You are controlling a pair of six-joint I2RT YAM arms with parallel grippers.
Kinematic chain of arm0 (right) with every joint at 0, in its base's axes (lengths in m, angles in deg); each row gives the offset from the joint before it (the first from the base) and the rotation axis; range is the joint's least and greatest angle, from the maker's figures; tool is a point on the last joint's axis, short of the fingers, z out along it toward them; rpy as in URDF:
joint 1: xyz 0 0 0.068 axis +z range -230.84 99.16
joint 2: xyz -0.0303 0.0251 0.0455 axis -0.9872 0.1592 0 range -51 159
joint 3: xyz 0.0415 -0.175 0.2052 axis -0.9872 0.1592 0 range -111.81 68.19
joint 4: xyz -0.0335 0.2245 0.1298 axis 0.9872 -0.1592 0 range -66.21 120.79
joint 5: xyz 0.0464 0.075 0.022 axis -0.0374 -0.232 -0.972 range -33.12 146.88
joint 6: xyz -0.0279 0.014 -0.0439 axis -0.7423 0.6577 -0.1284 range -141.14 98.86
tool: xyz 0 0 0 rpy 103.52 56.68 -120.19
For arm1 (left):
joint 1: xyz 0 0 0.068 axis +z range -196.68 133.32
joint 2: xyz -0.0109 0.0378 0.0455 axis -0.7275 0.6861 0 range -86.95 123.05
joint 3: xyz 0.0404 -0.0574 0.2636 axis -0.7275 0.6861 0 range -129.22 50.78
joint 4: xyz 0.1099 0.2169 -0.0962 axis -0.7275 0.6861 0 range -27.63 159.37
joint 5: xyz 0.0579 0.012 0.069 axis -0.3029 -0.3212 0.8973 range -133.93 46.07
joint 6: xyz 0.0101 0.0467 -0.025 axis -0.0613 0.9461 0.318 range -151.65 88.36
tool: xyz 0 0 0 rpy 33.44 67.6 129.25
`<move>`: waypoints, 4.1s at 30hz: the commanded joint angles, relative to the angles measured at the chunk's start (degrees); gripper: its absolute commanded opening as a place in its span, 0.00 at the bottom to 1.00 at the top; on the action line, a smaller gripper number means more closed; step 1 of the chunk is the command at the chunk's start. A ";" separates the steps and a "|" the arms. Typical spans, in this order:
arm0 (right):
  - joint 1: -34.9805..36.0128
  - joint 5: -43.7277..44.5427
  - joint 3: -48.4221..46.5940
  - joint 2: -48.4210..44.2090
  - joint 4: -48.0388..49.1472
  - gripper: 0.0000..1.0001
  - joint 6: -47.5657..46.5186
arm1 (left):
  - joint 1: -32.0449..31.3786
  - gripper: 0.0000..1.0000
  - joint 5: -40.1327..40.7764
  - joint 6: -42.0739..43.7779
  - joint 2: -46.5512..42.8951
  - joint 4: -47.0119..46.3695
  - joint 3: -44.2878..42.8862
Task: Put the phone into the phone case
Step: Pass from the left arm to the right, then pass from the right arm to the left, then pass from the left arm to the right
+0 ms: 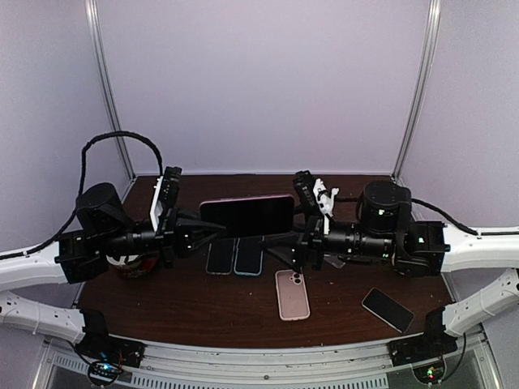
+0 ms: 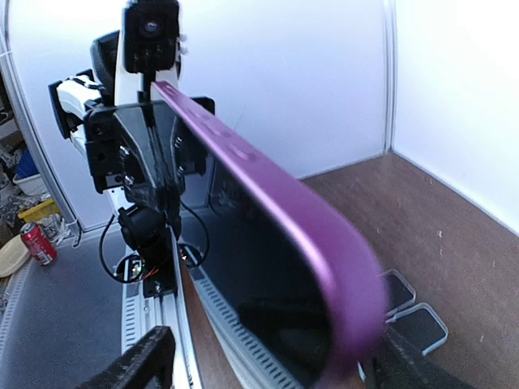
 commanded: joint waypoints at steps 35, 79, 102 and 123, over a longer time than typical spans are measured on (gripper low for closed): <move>-0.05 -12.58 -32.54 8.12 -53.74 0.00 -14.64 | 0.00 0.74 -2.49 19.27 4.82 35.03 -18.76; 0.08 12.66 -18.97 2.73 -18.99 0.99 -3.28 | -6.38 0.00 21.70 13.81 3.88 -6.00 -0.72; 5.31 38.62 -16.78 19.94 13.77 0.96 17.67 | -6.44 0.00 28.78 11.93 7.32 -18.47 4.10; 4.67 42.27 -16.52 16.64 -0.62 0.34 14.17 | -6.37 0.69 34.44 8.10 8.41 0.17 0.94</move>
